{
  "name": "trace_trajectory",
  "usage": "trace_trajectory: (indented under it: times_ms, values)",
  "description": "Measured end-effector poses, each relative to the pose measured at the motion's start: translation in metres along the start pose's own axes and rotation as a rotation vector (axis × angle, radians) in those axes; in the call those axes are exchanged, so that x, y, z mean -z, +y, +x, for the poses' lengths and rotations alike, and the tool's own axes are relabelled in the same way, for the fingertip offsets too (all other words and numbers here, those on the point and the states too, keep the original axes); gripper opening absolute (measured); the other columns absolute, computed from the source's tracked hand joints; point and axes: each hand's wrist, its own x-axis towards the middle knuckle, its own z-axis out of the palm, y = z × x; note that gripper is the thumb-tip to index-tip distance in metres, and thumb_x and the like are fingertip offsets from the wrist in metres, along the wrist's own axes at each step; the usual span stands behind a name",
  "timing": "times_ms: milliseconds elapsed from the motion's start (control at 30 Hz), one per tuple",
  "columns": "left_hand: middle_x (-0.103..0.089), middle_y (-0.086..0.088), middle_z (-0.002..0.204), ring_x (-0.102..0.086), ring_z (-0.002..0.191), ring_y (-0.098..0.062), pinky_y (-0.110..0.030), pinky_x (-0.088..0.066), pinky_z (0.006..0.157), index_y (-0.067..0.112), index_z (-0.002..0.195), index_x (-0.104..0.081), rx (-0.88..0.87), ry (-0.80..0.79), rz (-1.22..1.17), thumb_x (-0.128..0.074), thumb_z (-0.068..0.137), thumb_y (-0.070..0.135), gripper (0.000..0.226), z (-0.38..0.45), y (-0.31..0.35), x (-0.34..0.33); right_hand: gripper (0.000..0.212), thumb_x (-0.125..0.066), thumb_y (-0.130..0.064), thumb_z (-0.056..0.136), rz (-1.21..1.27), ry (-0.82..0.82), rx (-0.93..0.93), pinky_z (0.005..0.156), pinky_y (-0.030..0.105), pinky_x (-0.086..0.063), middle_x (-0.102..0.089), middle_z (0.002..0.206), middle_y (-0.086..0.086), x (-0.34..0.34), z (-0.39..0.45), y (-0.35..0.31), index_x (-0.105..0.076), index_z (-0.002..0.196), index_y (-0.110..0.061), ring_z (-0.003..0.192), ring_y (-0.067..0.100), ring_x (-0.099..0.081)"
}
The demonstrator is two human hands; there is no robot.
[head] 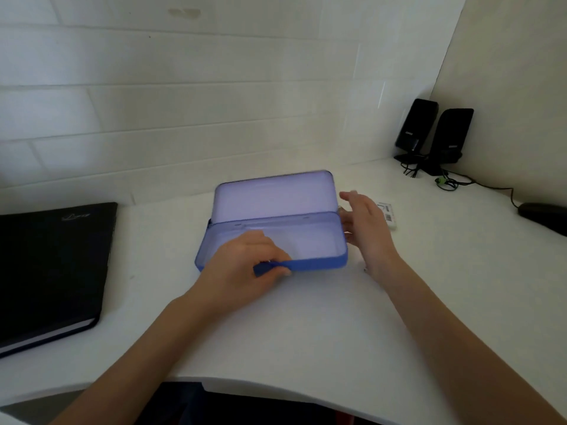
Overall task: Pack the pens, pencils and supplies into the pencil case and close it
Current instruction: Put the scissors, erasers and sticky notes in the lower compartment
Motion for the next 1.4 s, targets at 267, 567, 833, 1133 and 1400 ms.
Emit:
trace_trajectory:
  times_ms: [267, 567, 833, 1133, 1400]
  values:
    - [-0.064, 0.019, 0.057, -0.053, 0.051, -0.001, -0.012, -0.042, 0.052, 0.018, 0.063, -0.073, 0.081, 0.042, -0.156, -0.071, 0.074, 0.023, 0.012, -0.007, 0.009, -0.001, 0.036, -0.048, 0.001, 0.087, -0.275, -0.108, 0.065, 0.061, 0.029, -0.053, -0.068, 0.101, 0.017, 0.013, -0.002, 0.0, -0.054, 0.121, -0.01, 0.077, 0.021, -0.062]
    - [-0.065, 0.014, 0.089, -0.06, 0.073, -0.01, -0.027, -0.043, 0.063, 0.028, 0.089, -0.059, 0.756, 0.474, 0.054, -0.059, 0.083, 0.042, 0.015, -0.004, -0.052, 0.029, 0.03, -0.056, -0.009, 0.085, -0.51, -0.093, 0.153, 0.066, 0.026, -0.044, -0.064, 0.08, 0.003, 0.018, 0.005, 0.019, -0.055, 0.114, -0.014, 0.072, 0.017, -0.059]
    - [-0.064, 0.002, 0.091, -0.058, 0.07, -0.019, -0.03, -0.042, 0.067, 0.021, 0.082, -0.062, 0.822, 0.243, 0.145, -0.06, 0.085, 0.03, 0.009, -0.008, -0.064, 0.017, 0.028, -0.053, -0.006, 0.09, -0.844, 0.14, 0.479, 0.084, 0.033, -0.045, -0.056, 0.104, 0.015, 0.034, 0.021, 0.021, -0.066, 0.114, -0.01, 0.096, 0.027, -0.055]
    - [-0.062, -0.001, 0.099, -0.059, 0.076, -0.022, -0.031, -0.042, 0.07, 0.019, 0.085, -0.062, 0.833, 0.253, 0.14, -0.059, 0.084, 0.027, 0.009, -0.011, -0.062, 0.017, 0.021, -0.059, -0.018, 0.085, -1.073, 0.173, 0.316, 0.079, 0.037, -0.048, -0.07, 0.102, 0.01, 0.053, 0.02, 0.025, -0.071, 0.102, -0.016, 0.096, 0.03, -0.06]
    - [-0.063, -0.004, 0.1, -0.061, 0.077, -0.022, -0.036, -0.049, 0.075, 0.016, 0.087, -0.065, 0.84, 0.27, 0.127, -0.06, 0.084, 0.026, 0.012, -0.01, -0.059, 0.018, 0.022, -0.042, -0.016, 0.093, -1.371, 0.198, 0.463, 0.065, 0.037, -0.042, -0.062, 0.092, 0.012, 0.052, 0.021, 0.021, -0.061, 0.09, -0.006, 0.086, 0.03, -0.055]
